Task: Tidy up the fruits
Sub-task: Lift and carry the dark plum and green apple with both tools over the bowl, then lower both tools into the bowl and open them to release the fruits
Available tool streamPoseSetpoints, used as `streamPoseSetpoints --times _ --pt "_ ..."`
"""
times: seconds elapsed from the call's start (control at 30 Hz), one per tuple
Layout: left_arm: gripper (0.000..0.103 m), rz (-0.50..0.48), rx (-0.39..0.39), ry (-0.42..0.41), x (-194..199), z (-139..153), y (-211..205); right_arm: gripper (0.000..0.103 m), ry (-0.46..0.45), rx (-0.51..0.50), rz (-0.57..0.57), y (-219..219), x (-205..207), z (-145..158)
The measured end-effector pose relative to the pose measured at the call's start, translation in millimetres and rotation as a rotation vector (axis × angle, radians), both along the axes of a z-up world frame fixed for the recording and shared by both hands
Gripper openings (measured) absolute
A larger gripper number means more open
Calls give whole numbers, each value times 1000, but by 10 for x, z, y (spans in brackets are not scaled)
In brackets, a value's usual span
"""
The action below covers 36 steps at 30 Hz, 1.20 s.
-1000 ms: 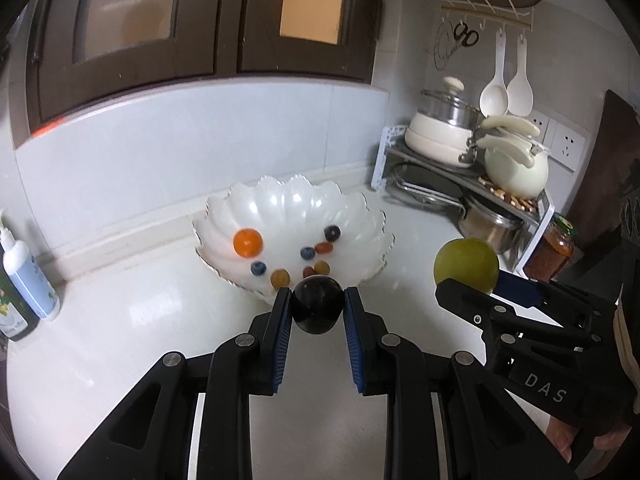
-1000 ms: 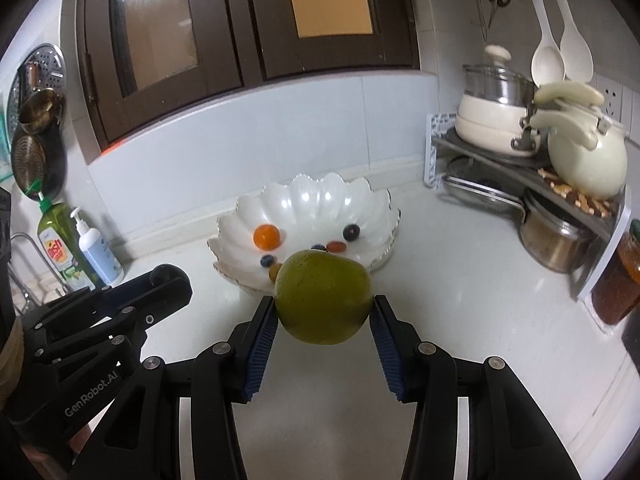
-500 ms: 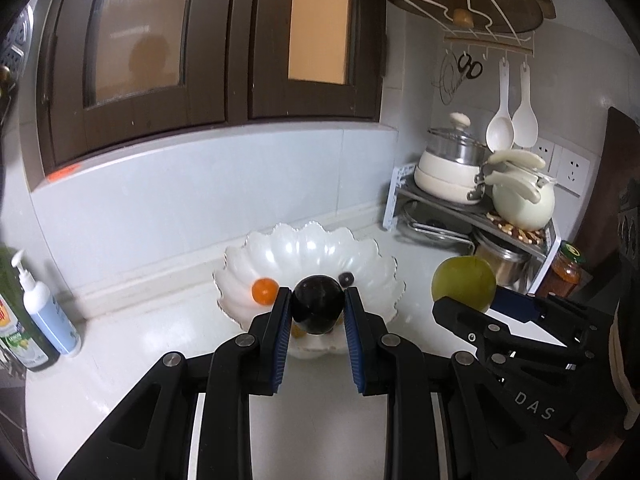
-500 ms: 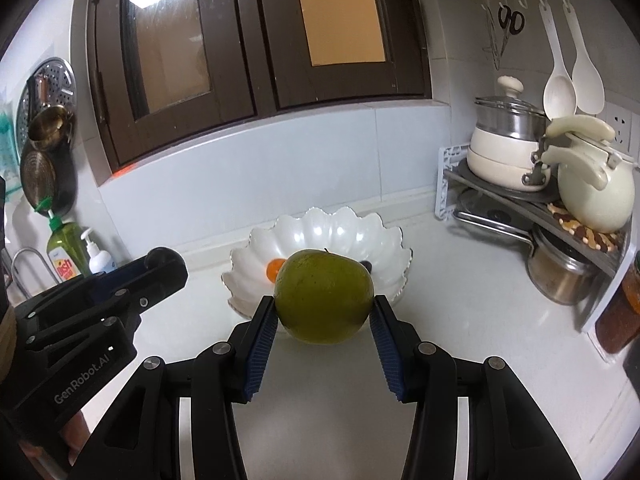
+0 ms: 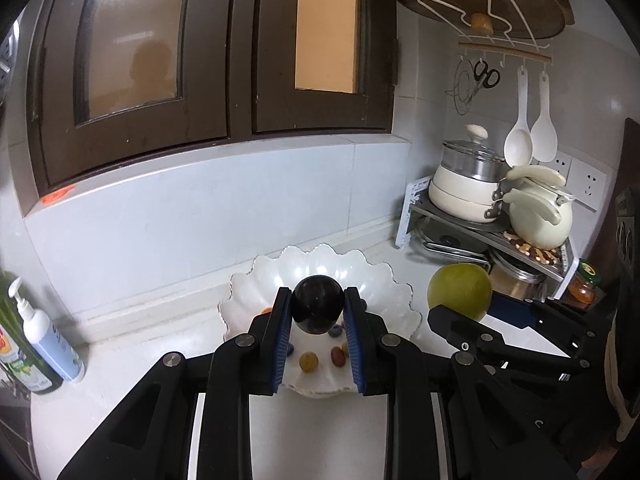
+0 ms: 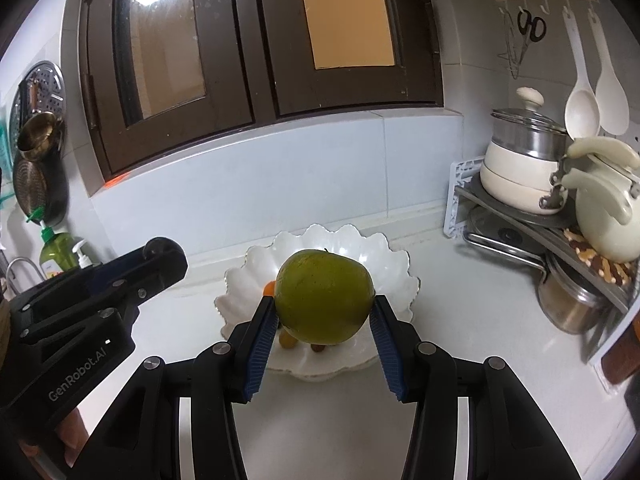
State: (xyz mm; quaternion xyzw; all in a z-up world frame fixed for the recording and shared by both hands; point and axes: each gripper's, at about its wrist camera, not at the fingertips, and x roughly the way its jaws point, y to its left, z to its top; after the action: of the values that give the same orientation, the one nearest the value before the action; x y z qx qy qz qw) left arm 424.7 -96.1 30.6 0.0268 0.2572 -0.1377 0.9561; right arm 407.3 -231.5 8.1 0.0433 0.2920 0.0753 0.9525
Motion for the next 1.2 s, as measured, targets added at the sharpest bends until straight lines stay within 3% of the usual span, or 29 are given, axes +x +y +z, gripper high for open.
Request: streamPoseSetpoints --times 0.57,1.2 --pt "26 7 45 100 689 -169 -68 49 68 -66 -19 -35 767 -110" --pt "26 1 80 297 1536 -637 -144 49 274 -98 27 59 1759 -569"
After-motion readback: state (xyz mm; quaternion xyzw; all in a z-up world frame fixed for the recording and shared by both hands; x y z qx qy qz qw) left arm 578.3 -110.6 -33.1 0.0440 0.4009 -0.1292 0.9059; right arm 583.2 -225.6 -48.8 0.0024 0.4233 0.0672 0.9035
